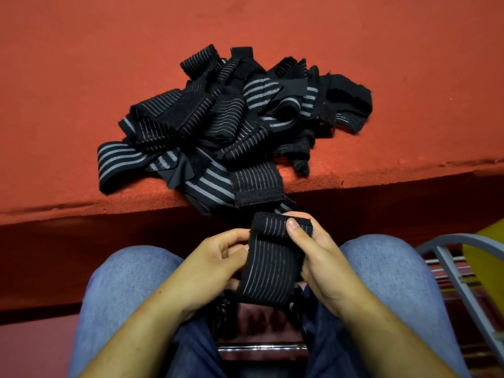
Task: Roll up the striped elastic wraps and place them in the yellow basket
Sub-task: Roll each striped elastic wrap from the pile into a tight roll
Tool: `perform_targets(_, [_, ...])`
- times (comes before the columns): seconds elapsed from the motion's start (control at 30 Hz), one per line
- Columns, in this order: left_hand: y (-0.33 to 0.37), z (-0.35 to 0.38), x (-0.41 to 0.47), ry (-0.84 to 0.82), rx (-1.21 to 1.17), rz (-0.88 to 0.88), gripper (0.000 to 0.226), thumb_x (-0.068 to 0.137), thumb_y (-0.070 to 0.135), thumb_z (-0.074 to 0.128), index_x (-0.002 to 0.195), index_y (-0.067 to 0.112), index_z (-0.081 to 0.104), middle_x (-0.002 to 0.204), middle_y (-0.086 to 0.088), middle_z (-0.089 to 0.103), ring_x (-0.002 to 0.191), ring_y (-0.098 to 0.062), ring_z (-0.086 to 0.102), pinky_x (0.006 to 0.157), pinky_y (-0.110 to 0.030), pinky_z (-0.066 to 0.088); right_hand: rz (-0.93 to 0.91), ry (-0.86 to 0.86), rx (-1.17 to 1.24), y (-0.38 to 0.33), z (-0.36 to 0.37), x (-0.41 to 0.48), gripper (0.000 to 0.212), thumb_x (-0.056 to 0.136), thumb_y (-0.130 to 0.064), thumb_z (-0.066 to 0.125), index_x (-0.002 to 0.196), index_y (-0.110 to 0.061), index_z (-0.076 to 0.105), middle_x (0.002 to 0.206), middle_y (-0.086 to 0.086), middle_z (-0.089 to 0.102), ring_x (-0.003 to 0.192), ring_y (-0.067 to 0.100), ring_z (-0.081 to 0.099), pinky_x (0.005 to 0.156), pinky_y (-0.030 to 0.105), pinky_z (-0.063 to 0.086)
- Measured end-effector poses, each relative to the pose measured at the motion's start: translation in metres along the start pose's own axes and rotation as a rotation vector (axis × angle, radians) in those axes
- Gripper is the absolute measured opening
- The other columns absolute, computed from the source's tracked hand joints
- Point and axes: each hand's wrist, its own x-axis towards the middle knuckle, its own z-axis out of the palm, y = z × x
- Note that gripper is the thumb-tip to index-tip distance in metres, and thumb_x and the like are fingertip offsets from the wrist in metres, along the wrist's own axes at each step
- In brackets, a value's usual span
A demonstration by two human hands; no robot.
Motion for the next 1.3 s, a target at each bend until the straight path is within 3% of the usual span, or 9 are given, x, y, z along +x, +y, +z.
perform_targets(0.13, [0.002,0.002,-0.003,-0.123,0.022,-0.022,0.026,0.103,0.011,0.060,0.125,0.018,0.070,0.103,-0.008,0.077,0.079,-0.008,0.070,0.065,-0.019,0.053,0.001,-0.022,-0.027,-0.003,0.001,-0.001,0.037,0.092,-0.049,0.064,0.120,-0.025,0.067,0.120,0.012,0.072,0.107,0.024,0.070,0.089,0.039,0.056])
perform_targets(0.27, [0.004,0.005,-0.005,-0.154,0.098,-0.014,0.028,0.097,-0.009,0.060,0.115,0.011,0.070,0.084,0.005,0.077,0.065,0.003,0.067,0.059,-0.010,0.049,-0.009,-0.028,-0.016,-0.004,0.002,-0.001,0.035,0.092,-0.045,0.064,0.120,-0.025,0.068,0.121,0.013,0.072,0.108,0.022,0.070,0.097,0.045,0.055])
perform_targets(0.5, [-0.001,0.002,-0.003,-0.130,0.211,-0.060,0.019,0.102,0.009,0.062,0.112,0.018,0.076,0.093,-0.005,0.080,0.082,-0.012,0.073,0.073,-0.026,0.057,-0.032,-0.031,-0.078,-0.005,0.000,-0.004,0.032,0.092,-0.046,0.065,0.120,-0.031,0.066,0.115,0.009,0.074,0.101,0.021,0.071,0.088,0.042,0.058])
perform_targets(0.63, [-0.004,0.000,0.004,0.005,0.184,-0.040,0.030,0.108,0.013,0.047,0.110,0.018,0.076,0.098,0.001,0.078,0.085,-0.011,0.068,0.074,-0.026,0.052,-0.041,-0.032,-0.065,-0.005,0.001,-0.005,0.033,0.093,-0.042,0.072,0.122,-0.029,0.064,0.107,0.001,0.076,0.095,0.015,0.072,0.079,0.034,0.056])
perform_targets(0.8, [-0.001,-0.001,0.009,0.210,-0.001,0.036,0.041,0.112,0.027,0.035,0.105,0.017,0.075,0.075,0.000,0.070,0.066,-0.009,0.063,0.061,-0.019,0.053,-0.064,-0.053,-0.114,-0.004,0.001,-0.006,0.029,0.096,-0.027,0.067,0.125,-0.026,0.062,0.108,-0.003,0.076,0.098,0.010,0.071,0.083,0.028,0.056])
perform_targets(0.97, [-0.003,-0.005,0.005,0.192,0.117,0.139,0.027,0.107,0.013,0.052,0.115,0.020,0.078,0.101,-0.009,0.080,0.084,-0.017,0.067,0.075,-0.036,0.054,-0.053,-0.083,-0.090,-0.004,0.001,-0.005,0.030,0.093,-0.028,0.070,0.122,-0.032,0.063,0.111,-0.002,0.074,0.101,0.014,0.070,0.089,0.035,0.054])
perform_targets(1.07, [-0.002,-0.006,0.004,0.199,0.103,0.143,0.024,0.104,0.008,0.057,0.112,0.017,0.078,0.098,-0.009,0.081,0.083,-0.015,0.065,0.074,-0.031,0.052,-0.019,-0.119,-0.048,-0.003,0.000,-0.004,0.032,0.089,-0.027,0.069,0.120,-0.034,0.065,0.113,0.002,0.073,0.103,0.018,0.069,0.095,0.043,0.055])
perform_targets(1.2, [-0.004,-0.008,0.003,0.165,0.131,0.143,0.028,0.104,0.007,0.057,0.114,0.020,0.079,0.103,-0.008,0.081,0.090,-0.020,0.067,0.083,-0.038,0.053,0.006,-0.118,-0.062,-0.002,0.001,-0.004,0.034,0.088,-0.029,0.070,0.120,-0.035,0.064,0.116,0.005,0.073,0.105,0.024,0.069,0.104,0.058,0.052])
perform_targets(1.3, [-0.004,-0.008,0.002,0.119,0.211,0.152,0.032,0.105,0.007,0.055,0.114,0.025,0.080,0.101,-0.002,0.081,0.086,-0.012,0.067,0.077,-0.029,0.055,0.016,-0.106,-0.149,-0.002,0.003,-0.006,0.035,0.087,-0.038,0.070,0.121,-0.040,0.061,0.111,0.003,0.075,0.099,0.029,0.074,0.097,0.071,0.051])
